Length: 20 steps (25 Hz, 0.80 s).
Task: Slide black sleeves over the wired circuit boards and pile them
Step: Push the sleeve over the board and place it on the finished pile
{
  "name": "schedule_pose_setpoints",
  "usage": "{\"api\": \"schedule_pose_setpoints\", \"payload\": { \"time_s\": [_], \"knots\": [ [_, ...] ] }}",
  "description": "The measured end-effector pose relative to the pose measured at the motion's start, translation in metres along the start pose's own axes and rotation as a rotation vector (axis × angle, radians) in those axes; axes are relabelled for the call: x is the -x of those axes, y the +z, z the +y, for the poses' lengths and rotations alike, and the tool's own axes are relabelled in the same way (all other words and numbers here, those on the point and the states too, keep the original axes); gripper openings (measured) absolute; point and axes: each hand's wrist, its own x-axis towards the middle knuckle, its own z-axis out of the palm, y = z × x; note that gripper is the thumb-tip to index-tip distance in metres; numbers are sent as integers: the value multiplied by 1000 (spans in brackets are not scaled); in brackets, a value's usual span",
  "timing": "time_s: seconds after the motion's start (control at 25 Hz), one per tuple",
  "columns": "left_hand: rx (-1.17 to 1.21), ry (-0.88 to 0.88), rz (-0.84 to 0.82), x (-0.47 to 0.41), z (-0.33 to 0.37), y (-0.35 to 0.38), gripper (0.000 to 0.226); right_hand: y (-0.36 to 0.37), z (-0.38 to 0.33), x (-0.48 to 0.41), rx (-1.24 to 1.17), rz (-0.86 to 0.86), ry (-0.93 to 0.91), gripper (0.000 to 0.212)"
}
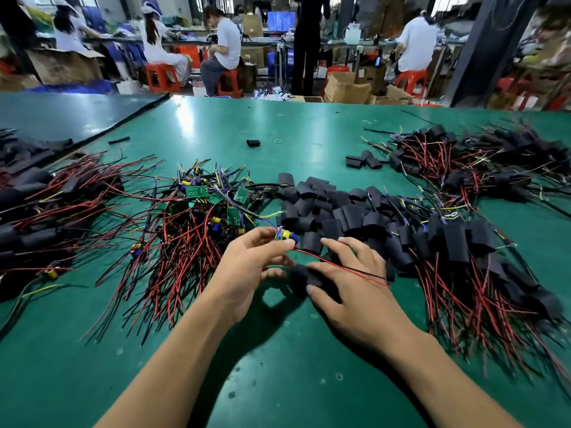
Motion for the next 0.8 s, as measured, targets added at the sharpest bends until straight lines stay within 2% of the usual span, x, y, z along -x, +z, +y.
{"api": "schedule_pose_setpoints", "payload": {
  "time_s": [0.12,0.28,0.4,0.56,0.68,0.8],
  "knots": [
    [39,41,24,-1,-4,-1,26,-6,3,5,3,52,-32,36],
    [113,154,-60,0,-2,1,39,-13,4,3,23,5,-50,36],
    [92,189,-23,3,-1,5,33,-10,2,1,-109,-63,-37,24],
    [142,209,146,-2,2,-3,17,-7,1,3,-281,-56,52,21],
    [245,177,248,-8,3,-11,18,-12,2,1,-453,118,60,17],
    [295,185,300,-11,4,-16,20,-21,11,-3,-718,353,215,24]
  ]
}}
